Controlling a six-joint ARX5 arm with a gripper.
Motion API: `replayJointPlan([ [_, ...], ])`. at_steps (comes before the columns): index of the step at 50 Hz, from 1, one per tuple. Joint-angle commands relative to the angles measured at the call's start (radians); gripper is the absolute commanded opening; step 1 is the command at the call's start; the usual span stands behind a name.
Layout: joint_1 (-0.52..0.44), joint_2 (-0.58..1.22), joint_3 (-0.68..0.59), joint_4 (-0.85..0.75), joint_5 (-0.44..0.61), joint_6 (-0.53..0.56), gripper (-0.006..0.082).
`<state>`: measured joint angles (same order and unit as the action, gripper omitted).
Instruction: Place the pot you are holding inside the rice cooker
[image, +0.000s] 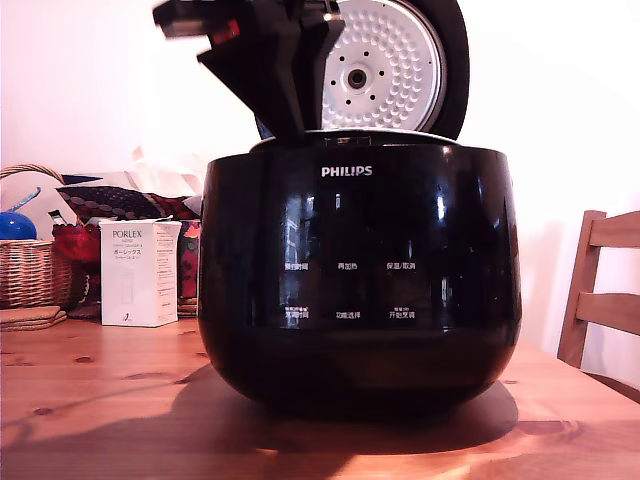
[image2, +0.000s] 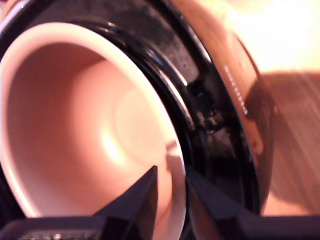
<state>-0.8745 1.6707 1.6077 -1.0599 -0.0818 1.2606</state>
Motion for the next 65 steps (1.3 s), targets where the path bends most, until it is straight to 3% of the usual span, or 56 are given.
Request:
replayJointPlan([
  [1, -0.003, 0.003, 0.038, -0.002, -0.007, -0.004, 0.0152],
  [19, -0.017, 0.003, 0.168, -0.13, -0.021, -0.099, 0.0148],
  [25, -0.016, 0.003, 0.203, -0.152, -0.021, -0.149, 0.0094],
  [28, -0.016, 0.003, 0.216, -0.152, -0.027, -0.233, 0.0038],
  [30, -0.015, 0.003, 0.222, -0.152, -0.03, -0.233, -0.0006],
  [31, -0.013, 0.003, 0.225, -0.152, -0.031, -0.312, -0.0026],
  [33, -0.007, 0.003, 0.229, -0.151, -0.031, -0.316, -0.0022],
  [34, -0.003, 0.003, 0.229, -0.15, -0.031, -0.385, -0.0022],
  [36, 0.008, 0.003, 0.229, -0.146, -0.031, -0.392, -0.0022],
  [37, 0.014, 0.003, 0.229, -0.144, -0.031, -0.458, -0.0022],
  [42, 0.05, 0.003, 0.229, -0.14, -0.026, -0.569, -0.0022],
  [47, 0.103, 0.003, 0.229, -0.119, 0.039, -0.724, -0.0022],
  [52, 0.164, 0.0, 0.229, -0.098, 0.117, -0.805, -0.0022],
  [65, 0.312, -0.023, 0.229, 0.014, 0.266, -0.87, -0.0022],
])
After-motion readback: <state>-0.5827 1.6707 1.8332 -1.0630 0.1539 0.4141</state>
